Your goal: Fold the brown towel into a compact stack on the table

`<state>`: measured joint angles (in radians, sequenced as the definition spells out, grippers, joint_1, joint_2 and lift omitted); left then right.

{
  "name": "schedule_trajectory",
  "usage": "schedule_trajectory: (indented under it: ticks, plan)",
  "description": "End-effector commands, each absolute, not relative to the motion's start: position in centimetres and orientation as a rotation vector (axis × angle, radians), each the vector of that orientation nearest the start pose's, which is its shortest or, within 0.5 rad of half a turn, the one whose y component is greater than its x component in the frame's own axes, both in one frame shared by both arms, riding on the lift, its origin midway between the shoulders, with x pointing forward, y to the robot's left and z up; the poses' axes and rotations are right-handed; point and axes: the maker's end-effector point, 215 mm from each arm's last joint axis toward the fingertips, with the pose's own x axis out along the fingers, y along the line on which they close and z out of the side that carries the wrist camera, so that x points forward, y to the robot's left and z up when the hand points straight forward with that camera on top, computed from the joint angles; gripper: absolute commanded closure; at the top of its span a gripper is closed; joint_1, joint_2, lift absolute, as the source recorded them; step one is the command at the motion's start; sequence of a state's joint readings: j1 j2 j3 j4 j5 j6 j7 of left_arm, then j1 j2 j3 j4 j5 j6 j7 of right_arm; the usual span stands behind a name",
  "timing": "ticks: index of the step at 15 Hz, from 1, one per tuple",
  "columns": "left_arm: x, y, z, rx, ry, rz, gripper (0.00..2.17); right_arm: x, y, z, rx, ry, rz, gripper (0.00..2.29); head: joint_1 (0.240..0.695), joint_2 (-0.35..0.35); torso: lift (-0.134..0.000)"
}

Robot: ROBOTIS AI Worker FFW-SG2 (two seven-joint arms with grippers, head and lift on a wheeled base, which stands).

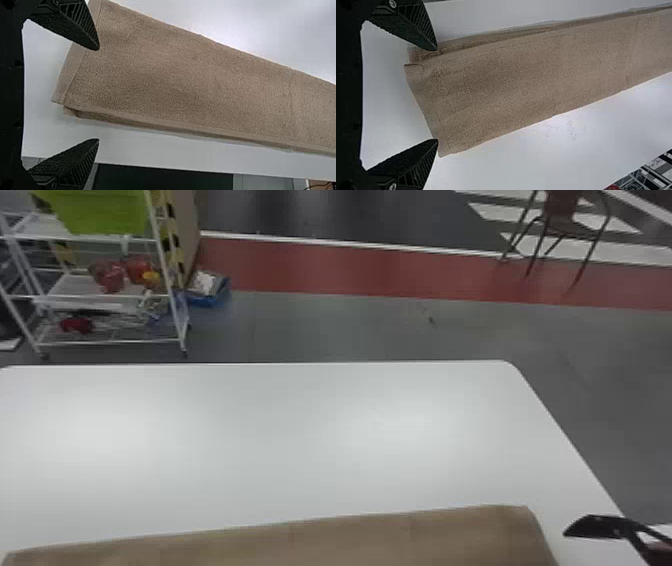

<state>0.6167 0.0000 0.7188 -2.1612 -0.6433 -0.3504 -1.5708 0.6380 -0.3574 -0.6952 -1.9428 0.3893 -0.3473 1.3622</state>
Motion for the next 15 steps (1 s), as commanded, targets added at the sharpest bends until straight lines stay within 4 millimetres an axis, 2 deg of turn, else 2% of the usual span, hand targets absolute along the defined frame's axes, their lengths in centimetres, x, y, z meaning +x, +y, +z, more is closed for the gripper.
schedule_trajectory:
  ticks: [1,12,14,15]
  plan:
    - [21.1,34.7,-43.9,0.883,0.761,-1.023,0.06,25.9,-41.1,-42.1,-0.932,0.628,0.997,0.06,0.695,-0.165,-0.119]
    - [21.0,34.7,-44.0,0.878,0.763,-1.024,0.06,26.0,-41.1,-42.1,-0.932,0.628,0.996,0.06,0.695,-0.165,-0.119]
    - [21.5,34.4,-43.6,0.824,0.72,-1.01,0.06,26.0,-41.1,-42.1,-0.929,0.627,0.996,0.06,0.695,-0.166,-0.119]
    - [22.2,35.0,-43.2,0.735,0.723,-0.958,0.07,26.0,-41.1,-42.1,-0.932,0.625,0.997,0.06,0.695,-0.168,-0.119]
